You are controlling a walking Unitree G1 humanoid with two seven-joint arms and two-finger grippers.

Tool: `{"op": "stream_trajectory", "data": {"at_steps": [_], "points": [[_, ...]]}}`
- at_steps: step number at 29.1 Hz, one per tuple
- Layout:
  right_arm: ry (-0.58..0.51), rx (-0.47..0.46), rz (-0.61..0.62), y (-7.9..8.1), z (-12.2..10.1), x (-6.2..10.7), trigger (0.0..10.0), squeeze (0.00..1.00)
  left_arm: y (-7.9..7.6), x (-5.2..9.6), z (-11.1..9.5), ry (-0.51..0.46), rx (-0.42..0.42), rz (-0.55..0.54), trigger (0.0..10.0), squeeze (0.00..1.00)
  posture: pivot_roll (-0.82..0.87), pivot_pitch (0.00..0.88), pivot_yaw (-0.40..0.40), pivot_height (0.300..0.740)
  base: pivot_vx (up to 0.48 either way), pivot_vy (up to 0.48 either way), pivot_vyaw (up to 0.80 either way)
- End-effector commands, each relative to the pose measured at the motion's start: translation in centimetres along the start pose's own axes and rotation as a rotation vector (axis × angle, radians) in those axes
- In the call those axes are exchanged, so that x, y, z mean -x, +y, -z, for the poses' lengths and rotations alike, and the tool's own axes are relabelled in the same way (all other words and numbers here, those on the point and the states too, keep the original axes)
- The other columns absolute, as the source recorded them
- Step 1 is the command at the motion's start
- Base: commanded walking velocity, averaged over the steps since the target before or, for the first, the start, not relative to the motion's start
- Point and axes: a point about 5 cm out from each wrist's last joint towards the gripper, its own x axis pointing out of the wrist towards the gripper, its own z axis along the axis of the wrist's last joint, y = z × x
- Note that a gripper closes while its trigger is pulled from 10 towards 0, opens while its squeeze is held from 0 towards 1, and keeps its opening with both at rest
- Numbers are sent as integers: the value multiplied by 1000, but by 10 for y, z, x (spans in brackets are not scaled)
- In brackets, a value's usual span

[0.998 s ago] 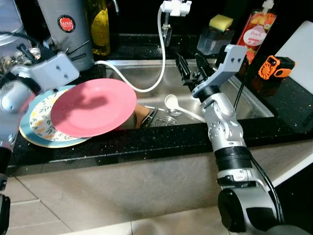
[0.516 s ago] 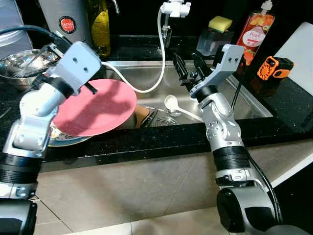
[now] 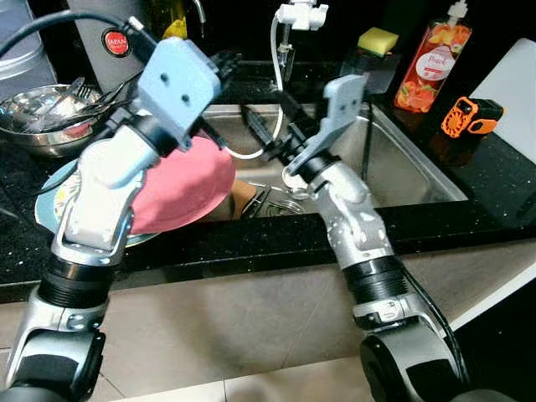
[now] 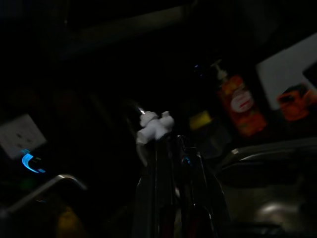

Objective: Kitchen organization

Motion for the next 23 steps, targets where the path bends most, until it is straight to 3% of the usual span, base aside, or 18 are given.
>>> {"op": "stream_trajectory", "data": {"at_steps": [1, 6, 15, 16, 17, 23], "points": [[-11, 91, 15, -1, -1, 1, 10000, 0, -7, -5, -7, -38, 63, 27, 10000, 0, 288, 0, -73, 740, 0, 0, 0], [-48, 287, 140, -10, -8, 0, 10000, 0, -15, -4, -3, -27, 161, 19, 10000, 0, 281, 0, -68, 740, 0, 0, 0], [-69, 296, 163, -11, -11, -1, 10000, 0, -27, -5, -6, -33, 269, 58, 10000, 0, 283, 0, -71, 740, 0, 0, 0], [-74, 299, 163, -10, -11, -1, 7373, 0, -29, -4, -6, -31, 279, 65, 10000, 0, 282, 0, -71, 740, 0, 0, 0], [-79, 297, 158, -9, -11, -1, 0, 0, -30, -4, -6, -30, 285, 67, 10000, 0, 282, 0, -72, 740, 0, 0, 0], [-87, 303, 157, -7, -7, -1, 0, 0, -30, -3, -7, -24, 294, 63, 10000, 0, 282, 0, -74, 740, 0, 0, 0]]}}
